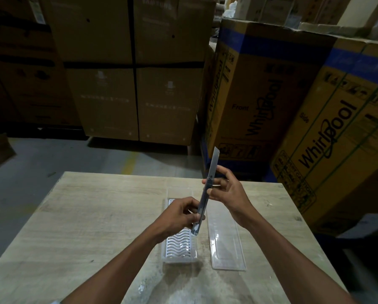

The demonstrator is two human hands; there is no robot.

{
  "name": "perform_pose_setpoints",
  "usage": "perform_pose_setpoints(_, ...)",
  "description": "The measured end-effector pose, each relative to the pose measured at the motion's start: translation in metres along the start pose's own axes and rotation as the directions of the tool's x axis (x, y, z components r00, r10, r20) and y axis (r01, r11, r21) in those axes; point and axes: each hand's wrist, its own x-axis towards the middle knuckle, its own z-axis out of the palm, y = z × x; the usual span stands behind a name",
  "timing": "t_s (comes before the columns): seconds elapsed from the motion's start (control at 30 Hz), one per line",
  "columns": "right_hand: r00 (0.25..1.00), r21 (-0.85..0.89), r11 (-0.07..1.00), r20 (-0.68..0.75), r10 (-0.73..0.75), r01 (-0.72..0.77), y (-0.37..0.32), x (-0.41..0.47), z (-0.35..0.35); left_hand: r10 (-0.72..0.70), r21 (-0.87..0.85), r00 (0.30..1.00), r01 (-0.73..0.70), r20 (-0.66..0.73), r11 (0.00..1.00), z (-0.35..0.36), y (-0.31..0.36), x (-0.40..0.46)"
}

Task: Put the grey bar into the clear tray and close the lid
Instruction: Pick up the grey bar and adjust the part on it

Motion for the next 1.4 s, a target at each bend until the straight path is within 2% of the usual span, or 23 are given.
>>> perform_pose_setpoints(0.57, 1.000, -0.059, 0.998, -0.014, -0.019, 0.018, 0.000, -0.002, 0.003, 0.010, -0.007, 1.000, -0.010, -0.001, 1.000, 0.000, -0.005, 0.000)
perform_pose_setpoints(1.13, 1.000, -0.031, 0.999, 0.003, -0.021, 0.021, -0.009, -0.005, 0.002, 0.016, 0.009, 1.000, -0.015, -0.012, 1.000, -0.002, -0.005, 0.003)
perform_pose_setpoints(1.2, 1.000, -0.031, 0.999, 0.006, -0.019, 0.019, -0.009, -0.006, 0.002, 0.010, -0.005, 0.997, -0.010, -0.070, 1.000, -0.003, -0.001, 0.003)
perform_pose_setpoints(1.33, 1.000, -0.037, 0.999, 0.016, -0.009, 0.009, -0.009, -0.008, 0.003, 0.037, -0.050, 0.958, -0.054, -0.284, 0.997, -0.009, 0.010, 0.012)
perform_pose_setpoints(1.4, 1.000, -0.045, 0.999, 0.023, -0.010, 0.011, -0.011, -0.008, 0.004, 0.072, -0.043, 0.943, -0.091, -0.325, 0.995, -0.014, 0.018, 0.018)
